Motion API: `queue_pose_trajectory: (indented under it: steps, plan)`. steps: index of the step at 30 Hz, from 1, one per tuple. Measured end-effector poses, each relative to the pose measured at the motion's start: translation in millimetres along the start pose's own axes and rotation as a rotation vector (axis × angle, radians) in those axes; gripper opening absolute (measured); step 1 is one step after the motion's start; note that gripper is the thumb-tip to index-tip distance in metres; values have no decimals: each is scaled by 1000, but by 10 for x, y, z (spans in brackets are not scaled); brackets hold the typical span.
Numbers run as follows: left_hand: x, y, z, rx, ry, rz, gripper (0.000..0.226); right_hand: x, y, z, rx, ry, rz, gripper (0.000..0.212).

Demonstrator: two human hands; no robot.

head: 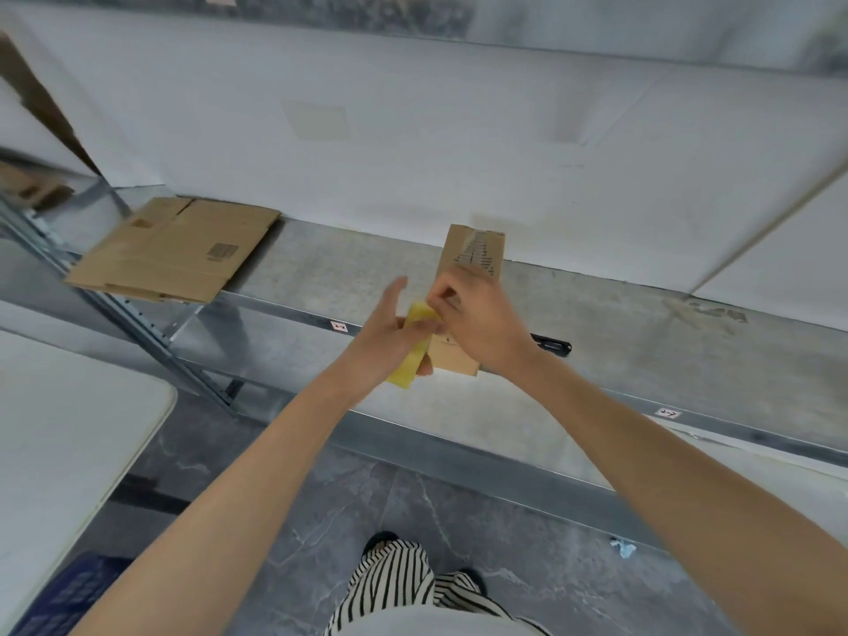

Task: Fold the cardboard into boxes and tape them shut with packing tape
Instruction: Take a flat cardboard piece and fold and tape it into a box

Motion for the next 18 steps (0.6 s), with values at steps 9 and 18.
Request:
queue_pose_trajectory:
  steps: [9, 18]
  plan:
    - [-381, -421, 94, 153, -67, 697, 38, -343, -326, 14, 446, -126, 259, 17]
    - [-489, -451, 235, 188, -49, 774, 39, -510, -574, -311, 670, -260, 344, 15]
Point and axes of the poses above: each hand's wrist, its own z-axis towards the middle knuckle, its own x-axis out of the palm, y = z × x, the point moved 8 cm from there along z, towards the middle knuckle, and after that the axes turned 12 degrees about -x, right-handed, at the moved point
